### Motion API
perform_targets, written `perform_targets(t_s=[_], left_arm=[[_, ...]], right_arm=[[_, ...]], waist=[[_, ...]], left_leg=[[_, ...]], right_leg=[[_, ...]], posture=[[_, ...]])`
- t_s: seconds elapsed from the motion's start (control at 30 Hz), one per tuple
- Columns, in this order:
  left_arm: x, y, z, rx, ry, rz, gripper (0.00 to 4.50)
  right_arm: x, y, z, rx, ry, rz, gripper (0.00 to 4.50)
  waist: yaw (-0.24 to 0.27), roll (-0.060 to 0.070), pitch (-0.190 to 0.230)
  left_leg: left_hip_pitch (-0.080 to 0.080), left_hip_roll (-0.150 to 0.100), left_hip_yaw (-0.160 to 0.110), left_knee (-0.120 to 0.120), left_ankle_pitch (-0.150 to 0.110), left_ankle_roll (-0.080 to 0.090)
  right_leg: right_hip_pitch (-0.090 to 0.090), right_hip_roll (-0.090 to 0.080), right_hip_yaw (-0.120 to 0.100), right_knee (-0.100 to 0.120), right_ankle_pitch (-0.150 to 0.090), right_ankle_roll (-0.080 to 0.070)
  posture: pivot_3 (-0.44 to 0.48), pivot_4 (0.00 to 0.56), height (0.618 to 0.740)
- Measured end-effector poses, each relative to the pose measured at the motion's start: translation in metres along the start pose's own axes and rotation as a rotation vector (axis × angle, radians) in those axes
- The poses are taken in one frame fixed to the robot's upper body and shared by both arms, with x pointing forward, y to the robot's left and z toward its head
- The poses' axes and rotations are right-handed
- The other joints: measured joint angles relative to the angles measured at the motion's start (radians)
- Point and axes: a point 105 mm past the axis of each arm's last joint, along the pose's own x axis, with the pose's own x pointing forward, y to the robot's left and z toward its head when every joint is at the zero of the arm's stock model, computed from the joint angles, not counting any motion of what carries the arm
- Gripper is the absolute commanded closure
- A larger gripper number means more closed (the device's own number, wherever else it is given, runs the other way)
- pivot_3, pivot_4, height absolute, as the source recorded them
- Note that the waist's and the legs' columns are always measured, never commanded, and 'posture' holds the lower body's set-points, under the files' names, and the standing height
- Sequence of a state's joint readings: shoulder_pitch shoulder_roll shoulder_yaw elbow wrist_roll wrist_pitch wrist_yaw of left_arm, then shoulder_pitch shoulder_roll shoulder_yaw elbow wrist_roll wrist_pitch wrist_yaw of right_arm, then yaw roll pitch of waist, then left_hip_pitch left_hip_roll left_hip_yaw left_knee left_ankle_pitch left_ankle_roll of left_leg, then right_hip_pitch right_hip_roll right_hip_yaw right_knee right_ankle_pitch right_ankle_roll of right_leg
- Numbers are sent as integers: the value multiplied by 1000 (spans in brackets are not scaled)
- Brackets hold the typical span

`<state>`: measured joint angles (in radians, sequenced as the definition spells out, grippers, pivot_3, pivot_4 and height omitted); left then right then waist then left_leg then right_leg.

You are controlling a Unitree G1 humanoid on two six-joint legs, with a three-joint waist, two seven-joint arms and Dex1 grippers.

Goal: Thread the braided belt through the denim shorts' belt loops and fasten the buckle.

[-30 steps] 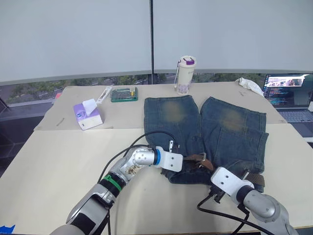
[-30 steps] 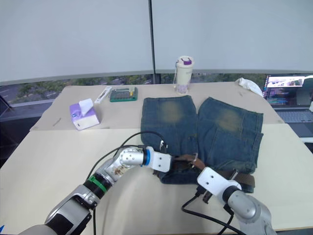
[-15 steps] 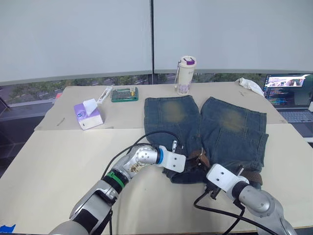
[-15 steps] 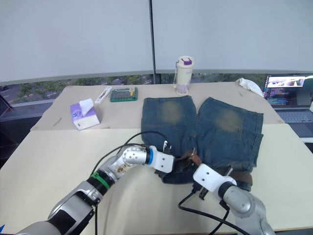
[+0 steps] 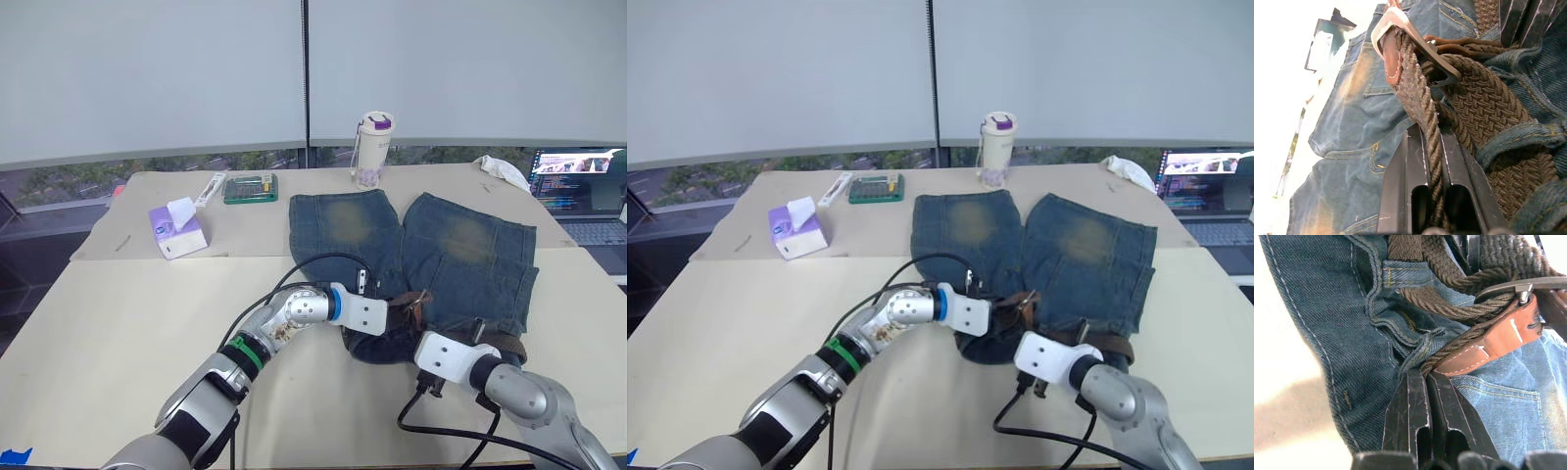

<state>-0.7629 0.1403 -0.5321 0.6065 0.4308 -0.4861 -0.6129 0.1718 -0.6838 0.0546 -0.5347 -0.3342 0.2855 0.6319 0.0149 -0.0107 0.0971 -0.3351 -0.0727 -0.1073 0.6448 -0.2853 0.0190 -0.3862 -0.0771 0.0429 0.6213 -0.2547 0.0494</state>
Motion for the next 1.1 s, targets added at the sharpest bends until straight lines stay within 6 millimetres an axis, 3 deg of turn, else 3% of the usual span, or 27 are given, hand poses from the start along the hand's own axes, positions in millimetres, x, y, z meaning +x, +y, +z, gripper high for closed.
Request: perform_targets(t_s=[0.17, 0.4, 0.67, 0.77, 0.97, 1.1], left_arm=[[-1, -4, 0, 7, -3, -17, 4500], [-2, -6, -2, 7, 0, -22, 4500], [-1, -6, -1, 6, -2, -23, 4500], [-1, -6, -1, 6, -2, -24, 4500], [-1, -7, -1, 3, -2, -26, 4500], [-1, -8, -1, 1, -2, -26, 4500]], right_arm=[[-14, -14, 16, 137, -91, -23, 1456], [-28, -49, 16, 118, -87, -109, 1456], [-18, -46, 14, -65, -54, -90, 1456], [-13, -42, 13, -92, -56, -80, 2224], [-10, -39, 18, -138, -79, -76, 4289], [-9, -38, 17, -143, -74, -70, 4404]], waist=[[2, 0, 0], [5, 0, 0], [9, 0, 0], [9, 0, 0], [9, 0, 0], [10, 0, 0]], left_leg=[[0, 0, 0, 0, 0, 0], [0, 0, 0, 0, 0, 0], [0, 0, 1, 0, 0, 0], [0, 0, 1, 0, 0, 0], [0, 0, 1, 0, 0, 0], [0, 0, 1, 0, 0, 0]], right_leg=[[0, 0, 0, 0, 0, 0], [0, 0, 0, 0, 0, 0], [0, 0, 0, -1, 0, 0], [0, 0, 0, -1, 0, 0], [0, 0, 0, -1, 0, 0], [0, 0, 0, -1, 0, 0]], posture=[[0, 150, 740], [0, 150, 740], [0, 150, 740], [0, 150, 740], [0, 150, 740], [0, 150, 740]])
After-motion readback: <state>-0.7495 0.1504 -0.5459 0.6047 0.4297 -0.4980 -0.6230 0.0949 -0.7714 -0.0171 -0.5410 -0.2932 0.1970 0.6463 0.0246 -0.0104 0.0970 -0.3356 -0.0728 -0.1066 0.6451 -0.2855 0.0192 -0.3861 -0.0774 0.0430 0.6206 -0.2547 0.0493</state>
